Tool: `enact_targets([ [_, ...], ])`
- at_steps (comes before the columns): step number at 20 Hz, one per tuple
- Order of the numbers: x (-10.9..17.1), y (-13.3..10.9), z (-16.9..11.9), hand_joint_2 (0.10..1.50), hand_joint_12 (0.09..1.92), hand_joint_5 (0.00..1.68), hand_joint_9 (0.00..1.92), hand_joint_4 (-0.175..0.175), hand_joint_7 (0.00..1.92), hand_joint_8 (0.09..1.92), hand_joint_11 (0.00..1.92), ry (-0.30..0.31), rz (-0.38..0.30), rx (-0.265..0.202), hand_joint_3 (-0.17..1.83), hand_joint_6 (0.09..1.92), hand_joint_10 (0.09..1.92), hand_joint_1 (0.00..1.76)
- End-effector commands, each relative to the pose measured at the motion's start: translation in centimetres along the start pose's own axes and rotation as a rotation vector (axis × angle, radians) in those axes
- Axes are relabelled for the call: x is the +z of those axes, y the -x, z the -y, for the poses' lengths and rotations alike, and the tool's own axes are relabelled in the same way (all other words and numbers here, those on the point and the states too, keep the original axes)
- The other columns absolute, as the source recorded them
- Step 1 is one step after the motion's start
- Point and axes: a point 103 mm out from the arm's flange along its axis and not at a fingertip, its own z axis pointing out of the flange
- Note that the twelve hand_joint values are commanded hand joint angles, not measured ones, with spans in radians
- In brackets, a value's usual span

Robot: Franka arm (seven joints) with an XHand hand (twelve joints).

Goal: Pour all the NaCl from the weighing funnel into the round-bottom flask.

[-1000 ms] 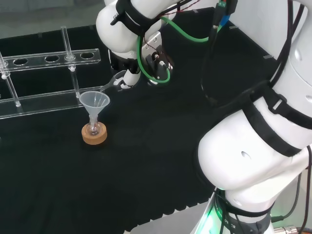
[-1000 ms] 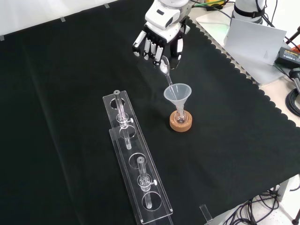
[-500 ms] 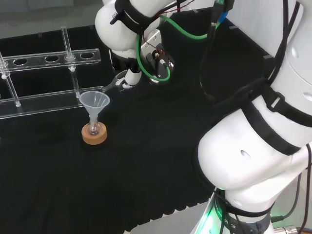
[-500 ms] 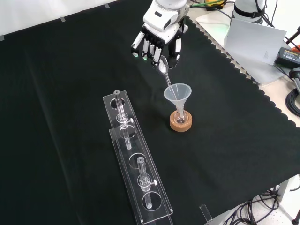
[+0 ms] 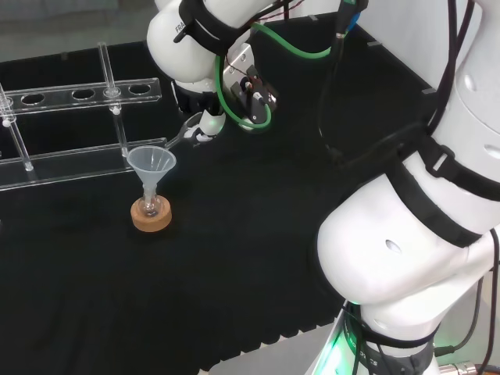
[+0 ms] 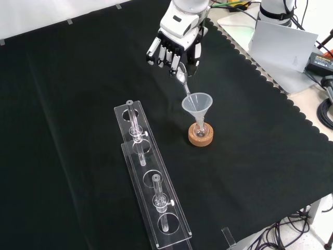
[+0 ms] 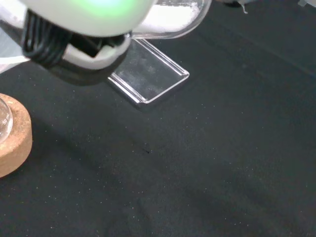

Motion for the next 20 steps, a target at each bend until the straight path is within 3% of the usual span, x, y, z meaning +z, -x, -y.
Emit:
enact_targets([
  [1,-0.3,0.0,-0.1,0.6,1.41,1.55,1.41,0.175,1.75,0.09,0.36,-0.002,0.024,-0.012,0.62,0.1,0.11,1.15],
  [9,-0.6,-0.1,-0.5,0.59,1.41,1.55,1.41,0.175,1.75,0.09,0.35,-0.009,0.085,-0.048,0.63,0.1,0.11,1.15],
  [20,-1.4,-1.3,-1.3,0.59,1.41,1.56,1.39,0.175,1.76,0.09,0.33,0.002,0.115,-0.091,0.64,0.1,0.1,1.15],
])
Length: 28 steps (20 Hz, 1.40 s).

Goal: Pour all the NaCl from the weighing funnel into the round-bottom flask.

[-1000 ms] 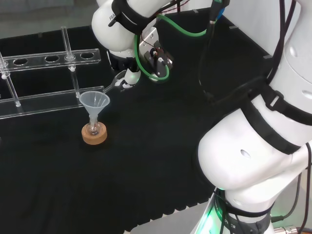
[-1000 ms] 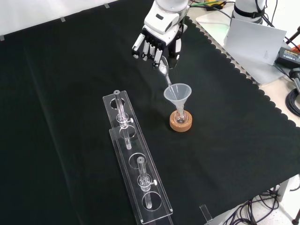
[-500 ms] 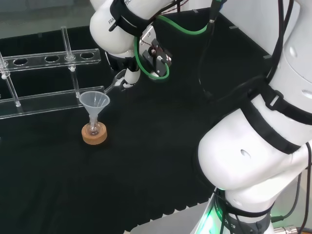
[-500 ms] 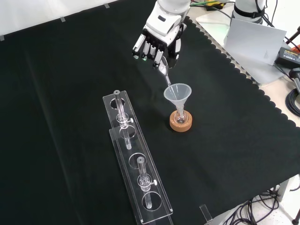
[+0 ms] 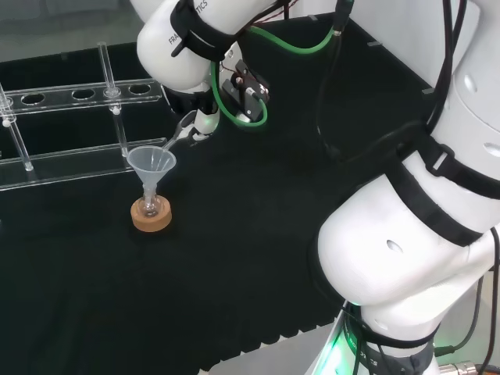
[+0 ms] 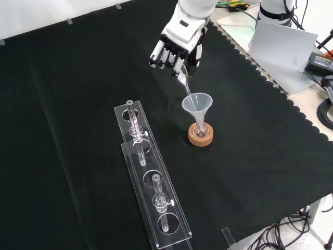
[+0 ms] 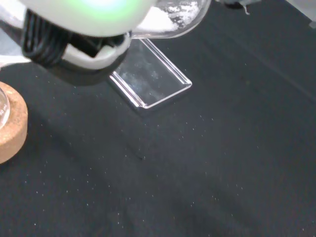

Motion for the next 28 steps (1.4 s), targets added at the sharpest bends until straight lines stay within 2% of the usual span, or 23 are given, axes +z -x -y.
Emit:
enact_targets([
  [1,-0.4,-0.5,-0.3,0.59,1.41,1.56,1.39,0.175,1.76,0.09,0.33,0.007,0.01,-0.015,0.64,0.1,0.1,1.15],
  [12,-1.0,-1.2,-0.5,0.58,1.41,1.56,1.39,0.175,1.76,0.09,0.33,0.012,0.058,-0.068,0.65,0.09,0.1,1.15],
  [15,-1.3,-1.6,-0.8,0.58,1.41,1.56,1.39,0.175,1.76,0.09,0.33,-0.003,0.095,-0.093,0.65,0.09,0.1,1.15],
  [24,-1.7,-2.3,-1.6,0.58,1.41,1.56,1.39,0.175,1.77,0.09,0.33,0.01,0.113,-0.129,0.65,0.09,0.09,1.15],
  [28,-1.7,-1.8,-1.1,0.58,1.41,1.56,1.38,0.175,1.77,0.09,0.32,0.018,0.118,-0.141,0.65,0.09,0.09,1.15],
])
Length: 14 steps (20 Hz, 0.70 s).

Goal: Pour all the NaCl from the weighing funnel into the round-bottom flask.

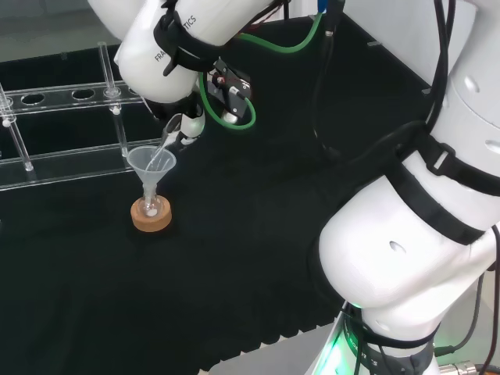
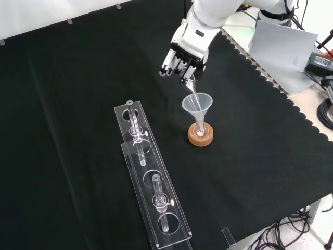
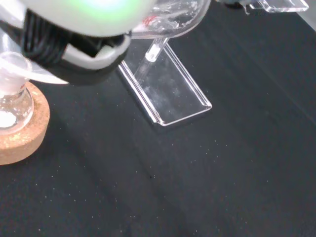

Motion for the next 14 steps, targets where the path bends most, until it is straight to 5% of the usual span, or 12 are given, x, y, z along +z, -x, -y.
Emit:
enact_targets([
  [1,0.04,0.43,0.51,0.58,1.41,1.56,1.38,0.175,1.77,0.09,0.32,0.006,0.016,-0.019,0.65,0.09,0.09,1.15],
  [14,-0.6,0.31,-0.13,0.58,1.41,1.56,1.39,0.175,1.77,0.09,0.32,0.014,0.068,-0.088,0.66,0.09,0.09,1.16],
])
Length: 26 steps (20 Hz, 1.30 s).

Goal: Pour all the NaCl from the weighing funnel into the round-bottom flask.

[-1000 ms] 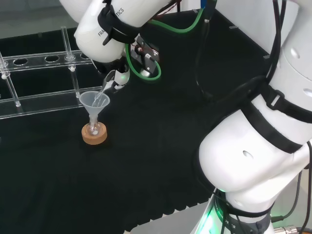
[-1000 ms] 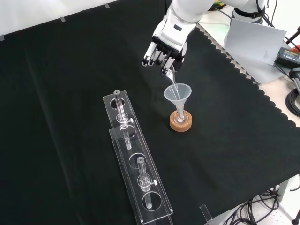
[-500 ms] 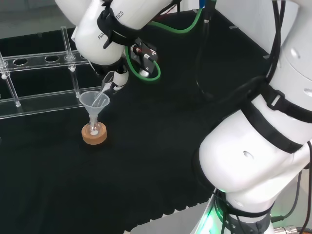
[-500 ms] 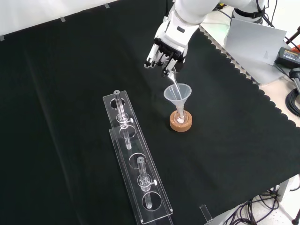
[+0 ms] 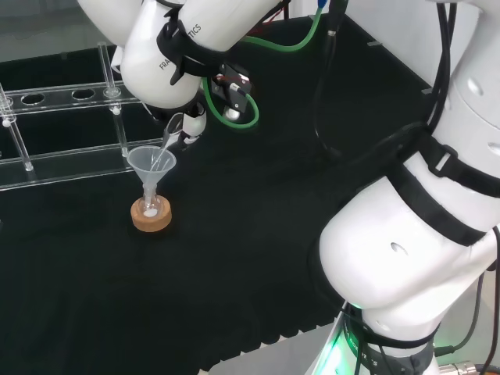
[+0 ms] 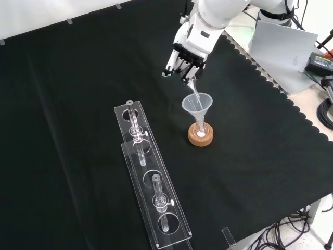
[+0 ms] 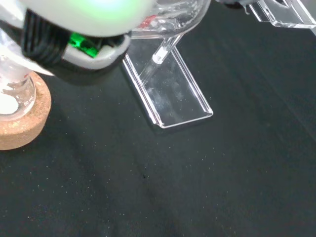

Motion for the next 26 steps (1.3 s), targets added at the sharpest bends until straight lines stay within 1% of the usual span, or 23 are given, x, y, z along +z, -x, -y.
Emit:
enact_targets([
  [1,-0.14,0.07,-0.14,0.58,1.41,1.56,1.39,0.175,1.77,0.09,0.32,0.008,0.006,-0.013,0.66,0.09,0.09,1.16],
  [5,-0.22,0.05,-0.19,0.58,1.41,1.57,1.39,0.175,1.77,0.09,0.32,0.012,0.018,-0.031,0.66,0.09,0.09,1.16],
  [6,-0.2,0.27,-0.06,0.58,1.41,1.57,1.39,0.175,1.77,0.09,0.32,0.011,0.015,-0.018,0.66,0.09,0.09,1.16],
  [8,-0.27,0.28,-0.04,0.57,1.41,1.57,1.39,0.175,1.77,0.09,0.32,0.011,0.026,-0.02,0.66,0.09,0.09,1.16],
  [15,-0.5,0.08,-0.12,0.57,1.42,1.57,1.39,0.175,1.78,0.09,0.32,0.014,0.056,-0.055,0.67,0.09,0.09,1.16],
  [17,-0.54,0.11,-0.11,0.57,1.42,1.57,1.39,0.175,1.78,0.09,0.32,0.027,0.06,-0.067,0.67,0.09,0.09,1.16],
  [23,-0.78,0.71,-0.13,0.57,1.42,1.57,1.39,0.175,1.78,0.09,0.32,0.028,0.087,-0.069,0.67,0.09,0.09,1.16],
  [26,-0.92,0.98,-0.36,0.57,1.42,1.57,1.39,0.175,1.78,0.09,0.31,0.018,0.106,-0.071,0.67,0.09,0.09,1.16],
])
